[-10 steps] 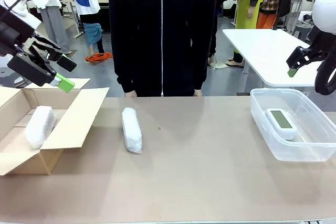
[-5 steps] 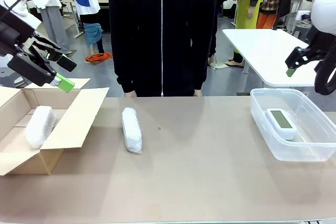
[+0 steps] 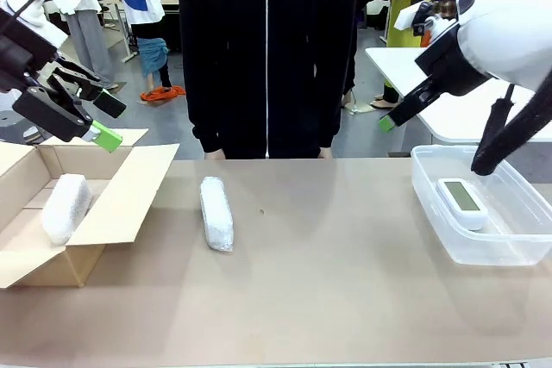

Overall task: Separate and place wrapped and unwrapped clocks.
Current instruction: Pick up the Digital clock indicated by the person.

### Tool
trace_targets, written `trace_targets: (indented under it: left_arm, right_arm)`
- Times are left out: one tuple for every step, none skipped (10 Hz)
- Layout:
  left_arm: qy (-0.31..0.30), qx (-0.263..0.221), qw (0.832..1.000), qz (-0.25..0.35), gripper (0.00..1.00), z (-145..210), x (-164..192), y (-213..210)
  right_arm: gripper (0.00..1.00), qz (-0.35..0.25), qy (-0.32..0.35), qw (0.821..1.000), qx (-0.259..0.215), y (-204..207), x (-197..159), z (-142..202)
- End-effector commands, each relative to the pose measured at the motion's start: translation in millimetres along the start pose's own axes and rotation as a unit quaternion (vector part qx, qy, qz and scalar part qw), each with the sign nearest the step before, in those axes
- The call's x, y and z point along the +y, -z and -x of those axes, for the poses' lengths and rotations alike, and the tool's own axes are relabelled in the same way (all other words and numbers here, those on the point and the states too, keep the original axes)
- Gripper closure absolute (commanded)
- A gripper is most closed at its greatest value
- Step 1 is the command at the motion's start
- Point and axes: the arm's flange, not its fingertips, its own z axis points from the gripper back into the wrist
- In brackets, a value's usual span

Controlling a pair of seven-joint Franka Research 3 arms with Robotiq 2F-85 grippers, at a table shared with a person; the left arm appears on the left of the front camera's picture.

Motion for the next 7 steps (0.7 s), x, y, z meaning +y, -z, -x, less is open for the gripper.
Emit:
trace_targets:
  left_arm:
    - [0.001,-0.005,1.000,0.005,0.00,0,0,0]
    - [0.001,-0.005,1.000,0.005,0.00,0,0,0]
    - [0.001,-0.005,1.000,0.005,0.00,0,0,0]
    - [0.001,-0.005,1.000,0.005,0.00,0,0,0]
    - [0.001,-0.005,1.000,0.005,0.00,0,0,0]
    - [0.001,-0.005,1.000,0.005,0.00,0,0,0]
    - [0.001,-0.005,1.000,0.005,0.00,0,0,0]
  right_arm:
    - [0.05,-0.110,-0.071,0.990,-0.059,-10,4,34]
    - [0.05,-0.130,-0.090,0.985,-0.073,-17,11,42]
    - [0.05,-0.157,-0.103,0.978,-0.094,-26,11,49]
    - [0.05,-0.174,-0.114,0.972,-0.106,-33,7,54]
    - [0.05,-0.185,-0.125,0.969,-0.104,-39,4,59]
    - [0.05,-0.193,-0.134,0.967,-0.104,-41,5,60]
    - [0.05,-0.193,-0.140,0.968,-0.084,-35,9,55]
